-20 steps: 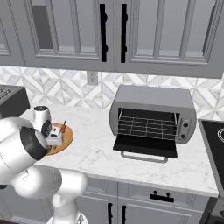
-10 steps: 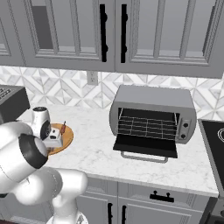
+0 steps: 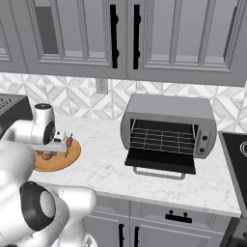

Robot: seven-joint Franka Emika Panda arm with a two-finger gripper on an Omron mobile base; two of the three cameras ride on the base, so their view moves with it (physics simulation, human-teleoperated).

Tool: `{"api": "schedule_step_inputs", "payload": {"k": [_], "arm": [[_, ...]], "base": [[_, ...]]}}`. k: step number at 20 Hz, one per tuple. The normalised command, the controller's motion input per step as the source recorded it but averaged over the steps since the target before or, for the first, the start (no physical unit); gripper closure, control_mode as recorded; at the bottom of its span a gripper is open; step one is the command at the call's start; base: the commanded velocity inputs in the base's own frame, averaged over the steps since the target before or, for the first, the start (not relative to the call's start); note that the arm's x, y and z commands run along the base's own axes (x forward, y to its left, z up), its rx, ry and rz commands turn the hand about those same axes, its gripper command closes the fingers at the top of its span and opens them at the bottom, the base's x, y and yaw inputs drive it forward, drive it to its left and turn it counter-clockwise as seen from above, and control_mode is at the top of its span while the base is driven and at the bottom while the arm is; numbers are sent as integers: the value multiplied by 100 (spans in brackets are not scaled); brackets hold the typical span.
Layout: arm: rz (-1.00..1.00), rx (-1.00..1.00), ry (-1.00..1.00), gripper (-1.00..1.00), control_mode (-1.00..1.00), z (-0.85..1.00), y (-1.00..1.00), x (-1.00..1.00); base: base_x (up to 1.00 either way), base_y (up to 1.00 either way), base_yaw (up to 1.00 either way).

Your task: Pick up the kebab skewer and baguette bread, and place them inside the toaster oven. Close the toaster oven door and start by setting the timer.

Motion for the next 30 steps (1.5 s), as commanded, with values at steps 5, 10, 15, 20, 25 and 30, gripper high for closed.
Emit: {"api": "schedule_step_inputs", "payload": {"k": [5, 10, 15, 20, 25, 30], "arm": [[0, 1, -8, 100, -100, 74, -60, -50], [0, 0, 0, 100, -100, 62, -86, -35], [0, 0, 0, 100, -100, 54, -84, -14], [0, 0, 0, 100, -100, 33, -60, 0], [0, 0, 0, 100, -100, 20, -63, 0], [0, 0, 0, 100, -100, 4, -67, 0]], "base": [[0, 0, 0], [0, 0, 0], [0, 0, 0], [0, 0, 0], [0, 0, 0], [0, 0, 0]]}}
